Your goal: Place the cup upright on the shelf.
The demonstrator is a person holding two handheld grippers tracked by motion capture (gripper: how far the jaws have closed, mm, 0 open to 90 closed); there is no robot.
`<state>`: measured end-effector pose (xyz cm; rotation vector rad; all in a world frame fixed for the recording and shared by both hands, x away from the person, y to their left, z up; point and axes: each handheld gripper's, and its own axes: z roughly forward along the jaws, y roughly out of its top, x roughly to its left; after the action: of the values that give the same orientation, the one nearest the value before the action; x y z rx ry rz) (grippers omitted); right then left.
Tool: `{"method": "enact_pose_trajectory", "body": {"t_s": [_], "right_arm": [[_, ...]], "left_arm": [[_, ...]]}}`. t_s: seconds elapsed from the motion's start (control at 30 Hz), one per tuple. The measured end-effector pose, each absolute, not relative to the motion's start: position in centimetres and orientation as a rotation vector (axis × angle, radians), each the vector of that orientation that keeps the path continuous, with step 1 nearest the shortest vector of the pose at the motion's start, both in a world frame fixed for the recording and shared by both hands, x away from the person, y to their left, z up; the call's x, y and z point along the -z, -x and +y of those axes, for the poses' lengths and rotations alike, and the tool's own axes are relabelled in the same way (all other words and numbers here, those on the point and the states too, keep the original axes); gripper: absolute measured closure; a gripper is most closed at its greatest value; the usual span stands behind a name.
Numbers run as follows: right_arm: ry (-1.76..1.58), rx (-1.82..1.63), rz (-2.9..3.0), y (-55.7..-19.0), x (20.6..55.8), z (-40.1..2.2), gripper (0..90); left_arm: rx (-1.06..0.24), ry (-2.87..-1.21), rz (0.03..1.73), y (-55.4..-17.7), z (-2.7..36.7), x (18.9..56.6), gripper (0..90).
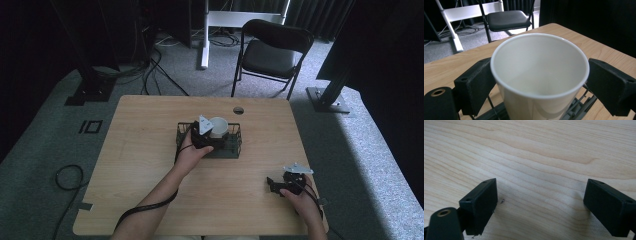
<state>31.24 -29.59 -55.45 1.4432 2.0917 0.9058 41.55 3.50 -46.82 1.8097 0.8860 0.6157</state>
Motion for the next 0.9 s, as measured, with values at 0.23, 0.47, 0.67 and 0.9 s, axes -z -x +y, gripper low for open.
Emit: {"method": "enact_pose_trajectory", "body": {"t_s": [0.23, 0.47, 0.67, 0.9], "right_arm": [[-1.443, -0.906, 2.092, -31.2, 55.5, -29.6, 11.6], [-1.443, -0.905, 2.092, -31.2, 55.4, -29.6, 11.6], [-1.443, -0.905, 2.092, -31.2, 55.4, -29.6, 11.6], [-1.442, -0.906, 2.092, -31.2, 55.5, -29.6, 11.6]], "left_arm": [[-0.614, -1.78, 0.899, -40.7, 4.8, 46.1, 10.6], [-0.582, -1.781, 0.9, -39.4, 5.8, 45.6, 10.6], [-0.588, -1.798, 0.892, -38.2, 6.8, 45.5, 10.6], [-0.579, -1.807, 0.888, -36.9, 7.9, 45.4, 10.6]]}}
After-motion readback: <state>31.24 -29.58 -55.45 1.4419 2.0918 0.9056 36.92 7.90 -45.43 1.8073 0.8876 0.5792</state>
